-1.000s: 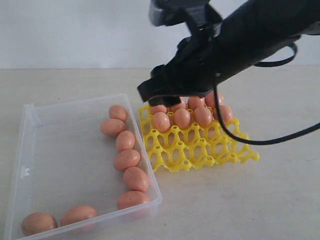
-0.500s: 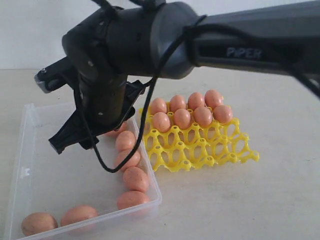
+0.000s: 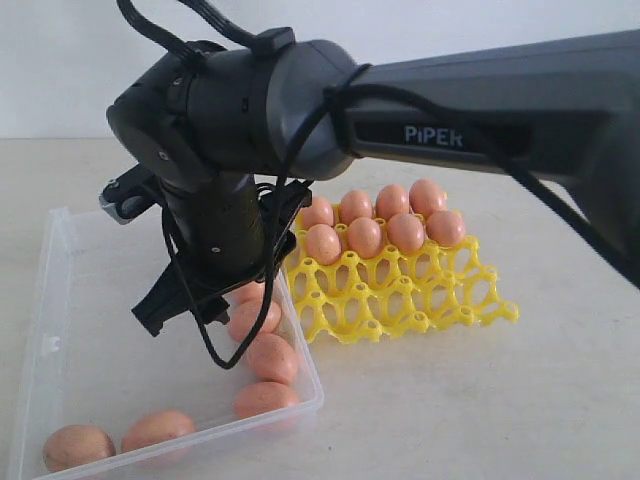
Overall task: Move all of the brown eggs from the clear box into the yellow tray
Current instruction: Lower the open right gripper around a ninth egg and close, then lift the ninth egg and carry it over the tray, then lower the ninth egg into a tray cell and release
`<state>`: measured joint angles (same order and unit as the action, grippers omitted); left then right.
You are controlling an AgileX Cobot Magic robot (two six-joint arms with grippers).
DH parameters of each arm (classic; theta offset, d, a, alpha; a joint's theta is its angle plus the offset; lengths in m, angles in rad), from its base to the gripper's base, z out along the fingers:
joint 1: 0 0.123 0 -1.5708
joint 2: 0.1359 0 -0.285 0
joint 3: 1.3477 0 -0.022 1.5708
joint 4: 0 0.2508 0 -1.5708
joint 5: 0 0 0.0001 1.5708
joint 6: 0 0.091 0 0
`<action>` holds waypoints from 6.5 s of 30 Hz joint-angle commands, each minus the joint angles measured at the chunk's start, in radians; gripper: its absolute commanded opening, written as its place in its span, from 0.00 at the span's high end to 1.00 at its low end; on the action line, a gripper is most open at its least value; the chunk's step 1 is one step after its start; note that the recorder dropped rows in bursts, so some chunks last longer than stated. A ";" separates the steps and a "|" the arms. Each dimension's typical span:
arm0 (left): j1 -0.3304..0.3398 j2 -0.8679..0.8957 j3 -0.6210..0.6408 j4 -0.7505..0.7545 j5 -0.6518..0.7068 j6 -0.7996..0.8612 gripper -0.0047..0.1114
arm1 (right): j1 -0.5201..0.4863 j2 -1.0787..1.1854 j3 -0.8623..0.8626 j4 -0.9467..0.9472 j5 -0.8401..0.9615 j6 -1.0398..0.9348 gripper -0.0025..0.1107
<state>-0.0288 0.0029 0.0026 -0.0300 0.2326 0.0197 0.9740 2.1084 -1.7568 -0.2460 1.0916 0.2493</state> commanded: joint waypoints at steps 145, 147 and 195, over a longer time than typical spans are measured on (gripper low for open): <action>-0.004 -0.003 -0.003 -0.005 -0.001 0.001 1.00 | -0.247 -0.422 0.785 0.292 -1.129 -0.258 0.98; -0.004 -0.003 -0.003 -0.005 -0.001 0.001 1.00 | -0.255 -0.422 0.825 0.407 -1.219 -0.382 0.98; -0.004 -0.003 -0.003 -0.005 -0.001 0.001 1.00 | -0.256 -0.265 1.007 0.533 -1.641 -0.400 0.98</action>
<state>-0.0288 0.0029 0.0026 -0.0300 0.2326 0.0197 0.7205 1.8369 -0.7535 0.3064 -0.5134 -0.1628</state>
